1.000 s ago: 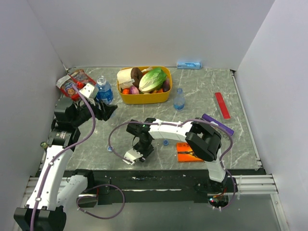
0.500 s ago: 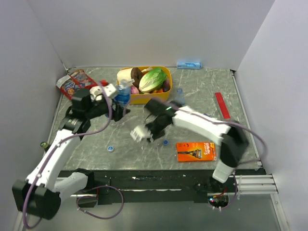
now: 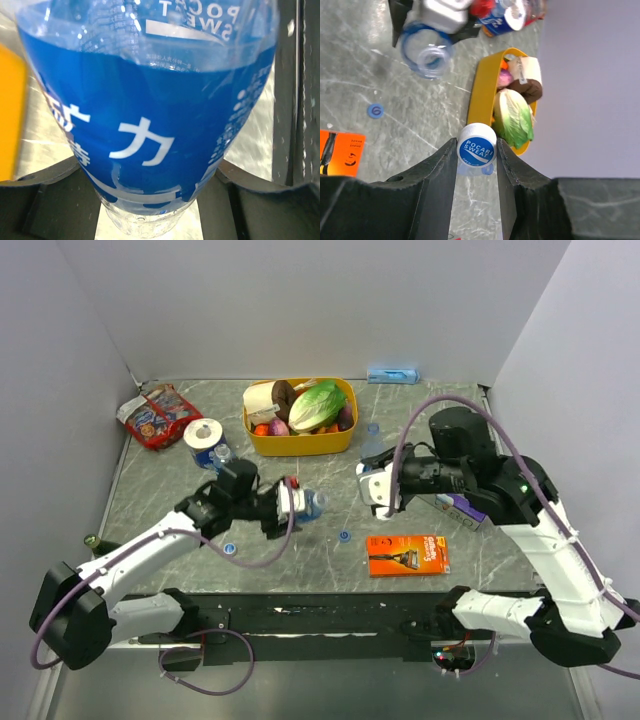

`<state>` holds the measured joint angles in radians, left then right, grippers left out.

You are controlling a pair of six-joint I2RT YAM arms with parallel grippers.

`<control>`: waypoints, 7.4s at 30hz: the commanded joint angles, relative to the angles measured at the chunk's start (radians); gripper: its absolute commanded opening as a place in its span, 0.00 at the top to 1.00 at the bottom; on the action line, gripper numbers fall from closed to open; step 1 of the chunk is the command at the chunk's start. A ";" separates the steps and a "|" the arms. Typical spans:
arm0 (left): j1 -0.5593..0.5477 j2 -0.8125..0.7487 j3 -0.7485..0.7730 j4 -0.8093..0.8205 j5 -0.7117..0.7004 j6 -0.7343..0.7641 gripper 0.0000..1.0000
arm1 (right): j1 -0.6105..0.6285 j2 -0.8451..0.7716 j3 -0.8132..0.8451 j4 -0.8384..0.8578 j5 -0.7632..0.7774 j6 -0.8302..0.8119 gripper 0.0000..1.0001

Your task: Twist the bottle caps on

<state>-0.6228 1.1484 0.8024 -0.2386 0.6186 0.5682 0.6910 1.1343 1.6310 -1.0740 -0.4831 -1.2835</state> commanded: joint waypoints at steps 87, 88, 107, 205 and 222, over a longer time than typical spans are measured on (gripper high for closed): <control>-0.040 -0.167 -0.209 0.412 -0.273 -0.257 0.99 | 0.154 0.392 0.170 0.022 0.026 0.717 0.31; -0.041 -0.167 -0.209 0.410 -0.269 -0.258 0.99 | 0.154 0.390 0.167 0.017 0.040 0.717 0.31; -0.041 -0.185 -0.272 0.242 -0.089 -0.061 0.99 | 0.062 0.079 -0.033 0.017 0.067 0.270 0.27; -0.066 -0.142 -0.223 0.285 -0.106 -0.033 0.99 | 0.320 0.220 -0.073 0.083 0.107 -0.016 0.59; -0.066 -0.056 -0.078 0.453 -0.709 -0.446 0.99 | 0.090 0.427 0.047 0.083 0.137 1.158 0.87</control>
<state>-0.6926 1.0916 0.6159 0.0490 0.0711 0.2550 0.8032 1.5417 1.7073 -0.8864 -0.2768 -0.4393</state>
